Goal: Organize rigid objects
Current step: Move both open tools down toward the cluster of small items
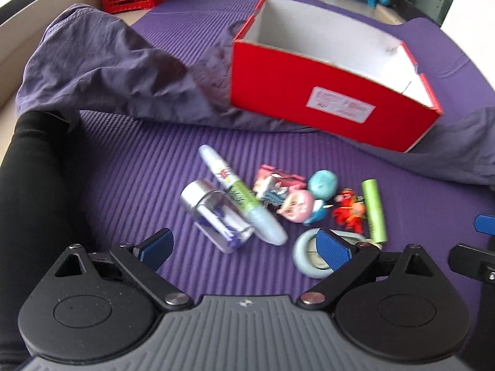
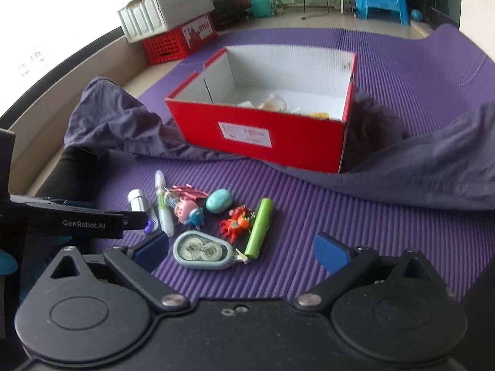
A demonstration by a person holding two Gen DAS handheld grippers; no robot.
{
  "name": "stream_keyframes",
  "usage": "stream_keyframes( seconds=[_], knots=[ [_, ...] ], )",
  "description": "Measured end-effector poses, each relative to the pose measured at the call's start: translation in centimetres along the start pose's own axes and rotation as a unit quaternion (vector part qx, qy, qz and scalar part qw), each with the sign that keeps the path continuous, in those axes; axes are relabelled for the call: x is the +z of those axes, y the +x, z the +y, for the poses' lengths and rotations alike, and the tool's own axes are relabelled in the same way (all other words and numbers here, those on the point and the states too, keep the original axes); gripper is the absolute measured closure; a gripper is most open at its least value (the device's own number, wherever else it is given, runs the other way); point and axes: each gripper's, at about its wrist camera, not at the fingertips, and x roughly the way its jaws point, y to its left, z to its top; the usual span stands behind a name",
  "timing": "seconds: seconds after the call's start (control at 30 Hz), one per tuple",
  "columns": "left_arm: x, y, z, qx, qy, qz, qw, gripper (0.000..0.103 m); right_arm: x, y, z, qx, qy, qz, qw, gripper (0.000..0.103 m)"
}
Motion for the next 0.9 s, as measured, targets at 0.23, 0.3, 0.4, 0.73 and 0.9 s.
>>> stream_keyframes(
  seconds=[0.23, 0.3, 0.4, 0.73, 0.9],
  knots=[
    [0.5, 2.8, 1.0, 0.008, -0.011, 0.015, 0.9998, 0.004, -0.4, 2.7, -0.2, -0.003, -0.006, 0.029, 1.000, 0.012],
    [0.6, 3.5, 1.2, 0.010, -0.017, 0.023, 0.9995, 0.004, -0.3, 3.3, -0.3, -0.001, -0.004, 0.034, 0.999, 0.016],
    [1.0, 4.5, 1.8, 0.015, -0.034, 0.036, 0.9987, 0.004, -0.1, 4.3, -0.4, -0.005, -0.004, 0.041, 0.999, 0.018],
    [1.8, 7.0, 3.3, 0.036, -0.064, 0.067, 0.9950, 0.004, 1.0, 8.1, -0.6, -0.021, -0.002, 0.068, 0.997, 0.029],
    [1.5, 7.7, 3.8, 0.042, -0.075, 0.077, 0.9933, 0.004, 1.1, 9.6, -0.7, -0.030, 0.002, 0.081, 0.996, 0.042]
  ],
)
